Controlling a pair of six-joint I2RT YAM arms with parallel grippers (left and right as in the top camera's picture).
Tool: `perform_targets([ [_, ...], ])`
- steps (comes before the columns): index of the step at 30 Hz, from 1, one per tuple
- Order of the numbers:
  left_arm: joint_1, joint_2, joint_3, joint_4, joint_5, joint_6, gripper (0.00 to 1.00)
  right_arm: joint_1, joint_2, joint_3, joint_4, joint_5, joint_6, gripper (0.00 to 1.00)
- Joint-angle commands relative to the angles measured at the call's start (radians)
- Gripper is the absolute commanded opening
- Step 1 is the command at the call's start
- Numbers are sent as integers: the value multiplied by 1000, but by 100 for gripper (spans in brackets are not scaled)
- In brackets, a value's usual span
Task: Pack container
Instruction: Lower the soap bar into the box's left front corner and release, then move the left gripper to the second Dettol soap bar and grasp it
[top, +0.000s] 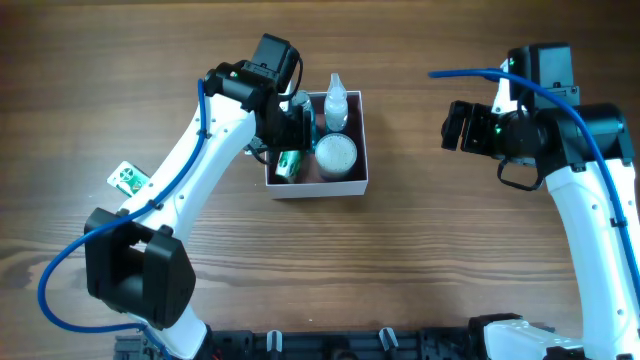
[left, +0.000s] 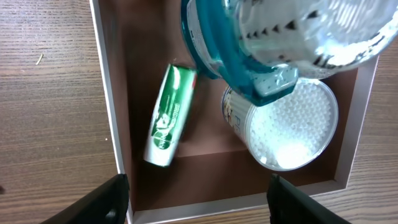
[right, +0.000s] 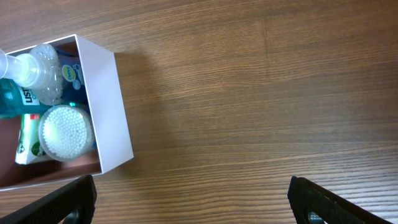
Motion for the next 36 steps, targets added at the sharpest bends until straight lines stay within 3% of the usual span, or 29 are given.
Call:
perform_targets([
  [1,3,-7,-3,-7,-20,-5,65,-2,8,-7,-4,-16,-10,100],
  [8,126,-193,-3,-65,-125,-18,72,-2,8,-7,-5,-16,-18,100],
  [14,481,-372,-3,-151,-140,-112,95,-2,8,-7,-2,-16,-20,100],
  [17,704,-380,-7,-192,-77,-143,100,-2,8,-7,-2,-16,-20,100],
  [21,875,-347,-87,-161,-28,-138,100,-2,8,-7,2,-16,-19,100],
  [31,946,-155,-418,138,-14,-136,100,-2,8,-7,-5,-17,-18,100],
  [36,946,-16,-440,236,-2,-135,98,-2,8,-7,-3,-36,-17,100],
])
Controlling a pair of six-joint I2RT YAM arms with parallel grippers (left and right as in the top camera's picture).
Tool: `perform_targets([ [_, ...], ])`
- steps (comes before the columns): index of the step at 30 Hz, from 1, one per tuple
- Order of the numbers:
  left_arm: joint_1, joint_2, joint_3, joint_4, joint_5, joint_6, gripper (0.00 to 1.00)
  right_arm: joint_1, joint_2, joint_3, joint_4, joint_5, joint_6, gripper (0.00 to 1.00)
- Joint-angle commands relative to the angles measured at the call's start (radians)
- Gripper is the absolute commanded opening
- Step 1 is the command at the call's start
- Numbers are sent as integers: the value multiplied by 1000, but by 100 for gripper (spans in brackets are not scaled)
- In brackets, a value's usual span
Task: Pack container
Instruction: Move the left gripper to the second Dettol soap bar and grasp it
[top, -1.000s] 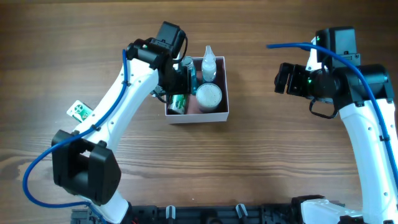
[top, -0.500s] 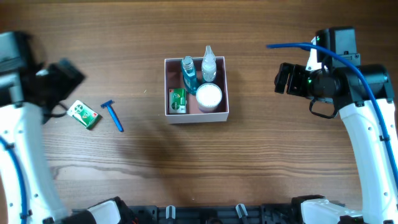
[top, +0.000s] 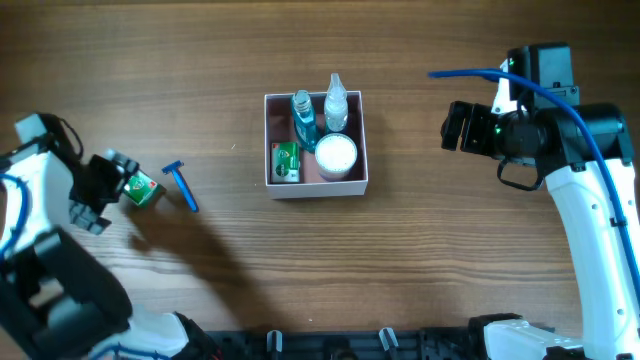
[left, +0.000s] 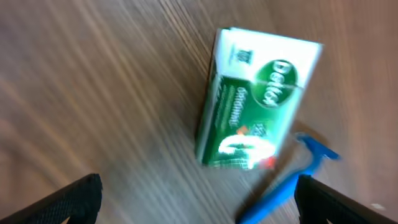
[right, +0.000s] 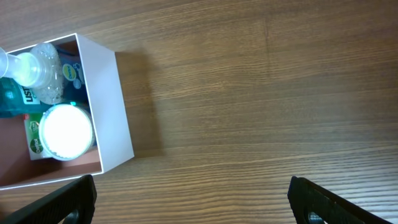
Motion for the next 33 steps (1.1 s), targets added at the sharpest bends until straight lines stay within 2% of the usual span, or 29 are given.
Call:
perform_targets([
  [1,5,102,-10,64,25,-9,97,-2,7,-6,0,-30,-16,100],
  [10,-50,143,-10,188,-2,18,95,-2,7,-6,1,-30,-16,100],
  [16,-126,143,-10,253,-72,40,95,-2,7,-6,5,-30,-16,100],
  [26,-138,143,-10,247,-100,31,94,-2,7,-6,5,-30,-16,100],
  [30,-138,144,-10,230,-105,-40,94,-2,7,-6,-2,-30,-17,100],
  [33,-138,144,-10,229,-110,-50,94,-2,7,-6,-8,-30,-17,100],
])
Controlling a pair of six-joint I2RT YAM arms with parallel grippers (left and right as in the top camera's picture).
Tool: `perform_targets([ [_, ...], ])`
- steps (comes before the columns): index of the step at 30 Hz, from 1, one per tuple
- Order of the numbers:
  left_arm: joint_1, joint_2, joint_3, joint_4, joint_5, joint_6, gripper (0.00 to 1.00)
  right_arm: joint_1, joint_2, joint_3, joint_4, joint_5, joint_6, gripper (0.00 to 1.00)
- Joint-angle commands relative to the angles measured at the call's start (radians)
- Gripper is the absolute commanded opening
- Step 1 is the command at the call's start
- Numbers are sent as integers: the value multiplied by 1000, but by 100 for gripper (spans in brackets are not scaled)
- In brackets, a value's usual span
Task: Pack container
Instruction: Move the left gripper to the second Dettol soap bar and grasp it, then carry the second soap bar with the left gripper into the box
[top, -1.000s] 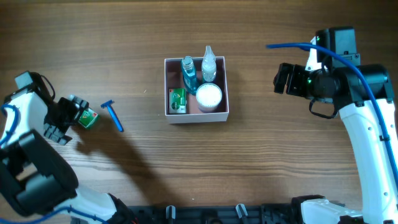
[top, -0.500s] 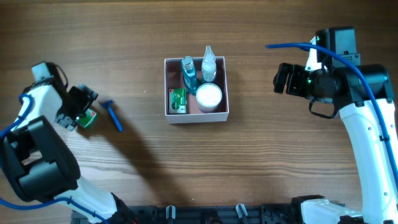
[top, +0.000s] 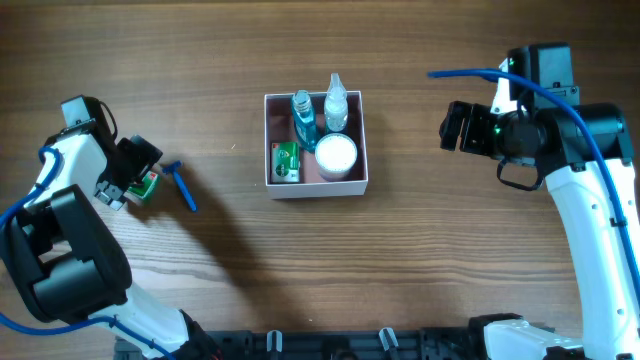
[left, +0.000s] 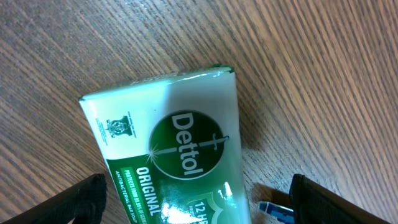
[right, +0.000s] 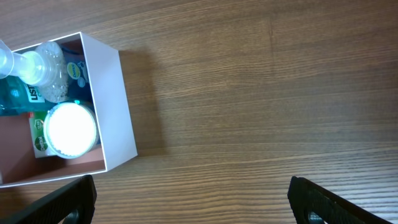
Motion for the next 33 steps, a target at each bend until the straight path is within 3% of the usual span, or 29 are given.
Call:
perform_targets([
  [1,3,10,-7,-8,-39,-52,93,-2,7,-6,-9,-20,-17,100],
  [7,13,32,-7,-26,-69,-89,90,-2,7,-6,-14,-20,-16,100],
  [26,41,35,-7,-23,-70,-84,43,-2,7,-6,-26,-20,-16,100],
  [33,18,-10,71,-158,-69,-84,39,-2,7,-6,-25,-20,-16,100],
])
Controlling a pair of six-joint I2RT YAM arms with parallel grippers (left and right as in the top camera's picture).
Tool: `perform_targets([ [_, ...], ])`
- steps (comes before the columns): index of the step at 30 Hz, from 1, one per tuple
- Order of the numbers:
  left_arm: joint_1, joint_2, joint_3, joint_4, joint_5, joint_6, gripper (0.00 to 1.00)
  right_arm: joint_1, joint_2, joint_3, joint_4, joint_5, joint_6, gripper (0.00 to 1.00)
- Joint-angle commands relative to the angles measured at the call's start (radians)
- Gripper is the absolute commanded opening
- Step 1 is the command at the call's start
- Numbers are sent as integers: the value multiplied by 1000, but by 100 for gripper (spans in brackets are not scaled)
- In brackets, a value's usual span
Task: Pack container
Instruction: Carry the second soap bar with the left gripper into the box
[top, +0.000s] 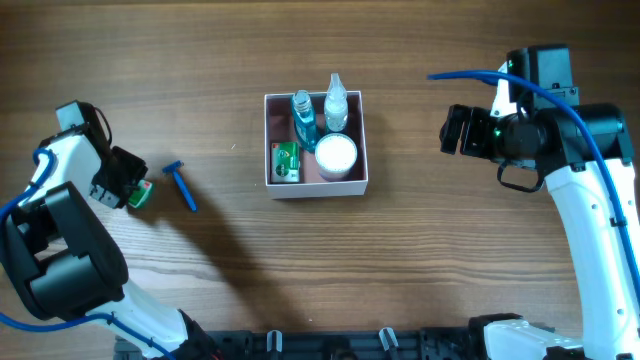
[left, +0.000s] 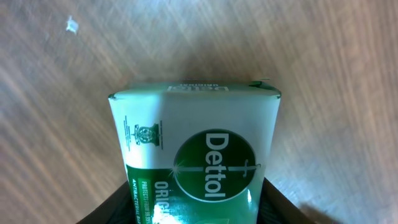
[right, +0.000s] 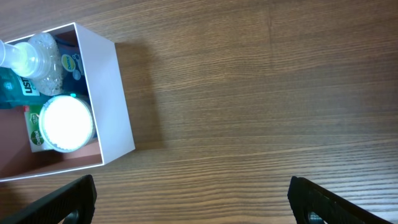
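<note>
A green Dettol soap box (left: 196, 155) lies on the table at the far left, seen too as the soap box (top: 141, 194) in the overhead view. My left gripper (left: 196, 208) is down over it, its fingers (left: 121, 202) pressed against both long sides, shut on the box. The white container (top: 318, 190) stands mid-table holding a teal mouthwash bottle (top: 302, 115), a clear bottle (top: 336, 105), a round white tub (top: 336, 154) and a green pack (top: 288, 160). My right gripper (top: 453, 128) hangs open, right of the container (right: 109, 93), with nothing between its fingers.
A blue razor (top: 182, 185) lies on the wood just right of the soap box, between it and the container. Bare wooden table (right: 261, 112) spreads under the right gripper.
The left gripper's fingers stood wide either side of the soap box; now they are against its sides and the box sits centred between them. The right arm is unchanged.
At first the left gripper was open over the container, by the mouthwash bottle and green pack. Then it was at the far left near the soap box and razor. It stood open over the soap box, and now is shut on it.
</note>
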Motion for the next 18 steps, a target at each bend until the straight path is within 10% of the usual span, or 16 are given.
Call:
perform_targets([
  [1,-27,-50,75,-102,-10,-2,39,-2,7,-6,0,-20,-16,100],
  [18,-668,-390,243,-207,10,343,44,-2,7,-6,13,-19,-17,100],
])
